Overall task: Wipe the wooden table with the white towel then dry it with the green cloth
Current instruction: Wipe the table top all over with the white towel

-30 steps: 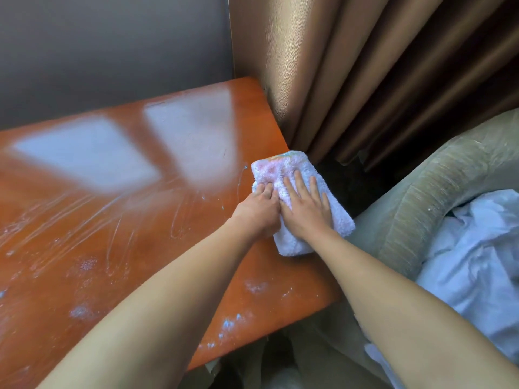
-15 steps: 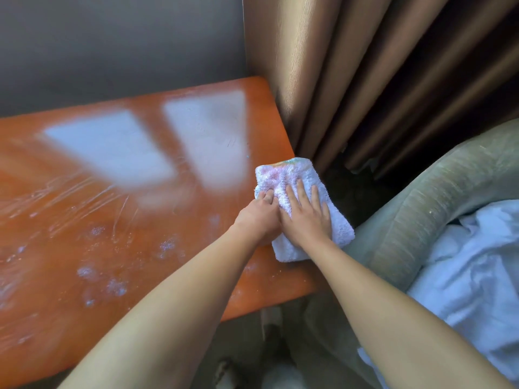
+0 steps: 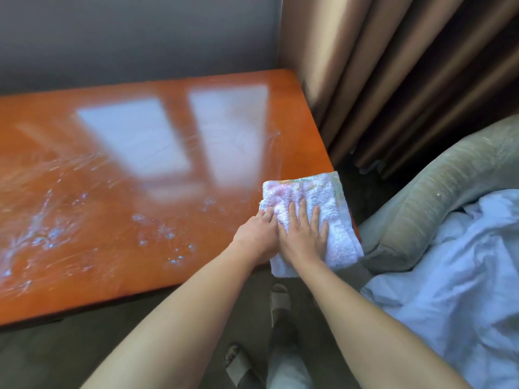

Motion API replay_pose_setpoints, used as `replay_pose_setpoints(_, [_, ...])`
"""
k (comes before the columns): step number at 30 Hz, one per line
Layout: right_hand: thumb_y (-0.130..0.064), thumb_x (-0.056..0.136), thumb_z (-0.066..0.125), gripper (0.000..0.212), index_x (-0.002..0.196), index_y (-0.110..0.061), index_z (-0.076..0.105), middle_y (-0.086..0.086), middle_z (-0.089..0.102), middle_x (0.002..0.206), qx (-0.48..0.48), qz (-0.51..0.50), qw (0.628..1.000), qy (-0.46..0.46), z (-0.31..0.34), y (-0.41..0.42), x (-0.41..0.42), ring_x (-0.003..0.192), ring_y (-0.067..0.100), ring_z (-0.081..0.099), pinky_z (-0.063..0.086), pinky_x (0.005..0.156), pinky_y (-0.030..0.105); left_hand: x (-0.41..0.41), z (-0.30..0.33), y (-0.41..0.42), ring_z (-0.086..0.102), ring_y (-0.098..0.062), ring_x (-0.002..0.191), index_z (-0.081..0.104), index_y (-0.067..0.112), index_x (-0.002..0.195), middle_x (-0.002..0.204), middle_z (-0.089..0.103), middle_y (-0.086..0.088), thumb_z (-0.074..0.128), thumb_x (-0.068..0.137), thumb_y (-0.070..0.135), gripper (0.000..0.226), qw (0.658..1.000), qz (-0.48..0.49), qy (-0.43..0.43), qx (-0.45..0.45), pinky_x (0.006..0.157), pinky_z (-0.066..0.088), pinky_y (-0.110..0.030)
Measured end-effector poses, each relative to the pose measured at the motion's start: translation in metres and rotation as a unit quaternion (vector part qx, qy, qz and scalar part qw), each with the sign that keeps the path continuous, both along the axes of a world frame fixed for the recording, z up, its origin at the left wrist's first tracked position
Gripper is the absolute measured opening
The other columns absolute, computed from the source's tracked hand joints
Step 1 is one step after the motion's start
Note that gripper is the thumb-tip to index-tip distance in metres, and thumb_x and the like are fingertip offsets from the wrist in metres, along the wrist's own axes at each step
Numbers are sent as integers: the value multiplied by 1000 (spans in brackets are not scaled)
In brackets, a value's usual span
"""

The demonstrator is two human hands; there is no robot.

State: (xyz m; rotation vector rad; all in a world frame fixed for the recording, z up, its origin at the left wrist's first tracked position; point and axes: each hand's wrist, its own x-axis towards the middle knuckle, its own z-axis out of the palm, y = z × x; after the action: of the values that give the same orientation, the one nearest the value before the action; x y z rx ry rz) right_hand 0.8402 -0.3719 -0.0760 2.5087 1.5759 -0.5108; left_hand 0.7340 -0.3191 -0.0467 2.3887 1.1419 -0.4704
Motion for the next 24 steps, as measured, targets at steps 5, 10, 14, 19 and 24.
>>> replay_pose_setpoints(5, [-59,98,12,68,154,-28,-11,-2,-20,162,-9,45,999,21,0,11,-53,148,30,-17,-4,118,53,-54,1,3,6,-20,146,9,6,151,160,-2,-5,29,99,18,57,999,45,23,2,115,22,-33])
replay_pose_setpoints(10, [-57,99,14,66,154,-31,-10,-6,-22,161,-11,110,992,57,-4,17,-54,147,28,-20,-7,117,51,-62,2,6,5,-21,146,16,4,150,160,1,-6,29,97,19,56,993,107,40,-40,115,24,-38])
replay_pose_setpoints(14, [-62,89,1,69,155,-39,2,-12,-7,163,35,174,980,92,-8,15,-15,149,18,-11,0,118,43,-39,7,2,-2,-26,146,9,-3,149,159,-2,-15,23,98,27,60,986,152,18,-63,117,15,-39])
replay_pose_setpoints(19, [-61,85,-10,75,154,-39,7,-12,-5,163,64,141,984,84,-14,36,-7,149,17,-11,-3,120,45,-20,12,20,-3,-30,146,5,-8,147,157,-2,-23,16,102,23,56,988,153,3,-35,117,4,-35])
replay_pose_setpoints(24, [-62,85,-8,75,154,-39,12,-13,0,163,84,134,984,79,-15,86,24,150,17,-7,-1,119,44,9,-16,60,-6,-38,144,10,-12,145,153,6,-32,-15,86,29,76,992,113,-16,56,118,0,-44])
